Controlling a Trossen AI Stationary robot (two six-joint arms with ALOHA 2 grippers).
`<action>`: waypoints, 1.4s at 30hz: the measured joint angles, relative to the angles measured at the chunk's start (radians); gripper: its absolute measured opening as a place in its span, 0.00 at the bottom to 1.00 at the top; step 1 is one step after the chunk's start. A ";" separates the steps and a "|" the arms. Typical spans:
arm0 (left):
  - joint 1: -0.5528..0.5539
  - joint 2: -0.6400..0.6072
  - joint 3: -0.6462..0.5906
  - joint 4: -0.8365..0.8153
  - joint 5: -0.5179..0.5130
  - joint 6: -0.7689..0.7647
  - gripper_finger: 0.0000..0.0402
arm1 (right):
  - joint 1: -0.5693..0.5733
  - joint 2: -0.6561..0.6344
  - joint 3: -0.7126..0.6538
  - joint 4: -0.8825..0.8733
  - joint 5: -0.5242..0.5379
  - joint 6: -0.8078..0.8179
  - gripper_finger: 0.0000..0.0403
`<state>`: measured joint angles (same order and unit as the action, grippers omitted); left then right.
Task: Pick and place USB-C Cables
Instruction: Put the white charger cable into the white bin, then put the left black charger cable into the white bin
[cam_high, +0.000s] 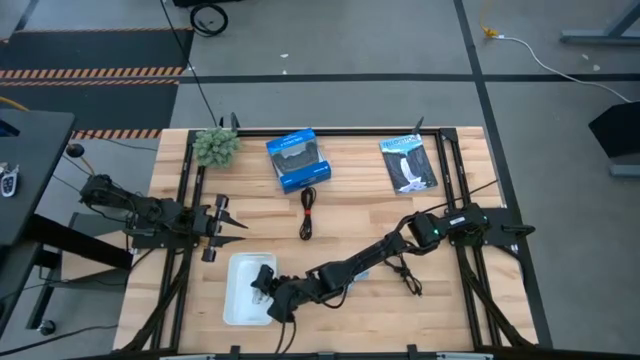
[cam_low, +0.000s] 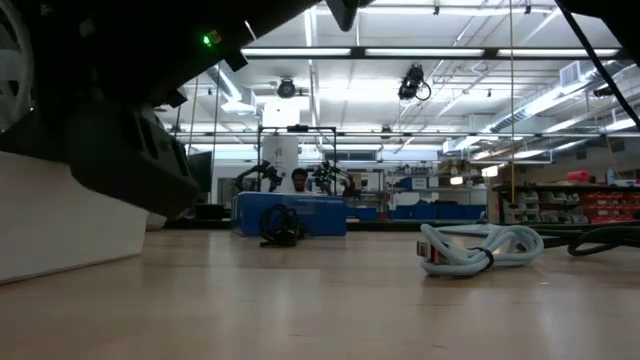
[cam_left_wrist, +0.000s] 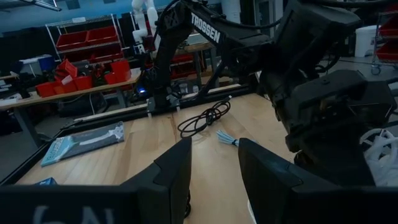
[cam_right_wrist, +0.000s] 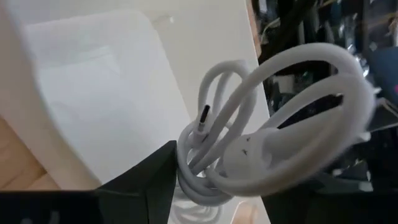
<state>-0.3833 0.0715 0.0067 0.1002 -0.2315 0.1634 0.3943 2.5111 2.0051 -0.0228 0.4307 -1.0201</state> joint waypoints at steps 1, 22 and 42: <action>0.000 0.000 0.000 0.000 0.000 0.000 0.35 | 0.000 0.000 0.013 -0.022 0.000 0.018 0.52; 0.000 0.000 0.000 0.000 0.000 0.000 0.35 | -0.009 -0.002 0.139 -0.229 -0.050 0.307 0.78; 0.000 0.000 0.000 0.001 0.000 0.000 0.35 | -0.061 -0.136 0.142 -0.395 -0.007 0.530 0.69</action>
<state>-0.3836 0.0719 0.0063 0.1013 -0.2317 0.1633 0.3334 2.3747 2.1468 -0.4177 0.4232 -0.4903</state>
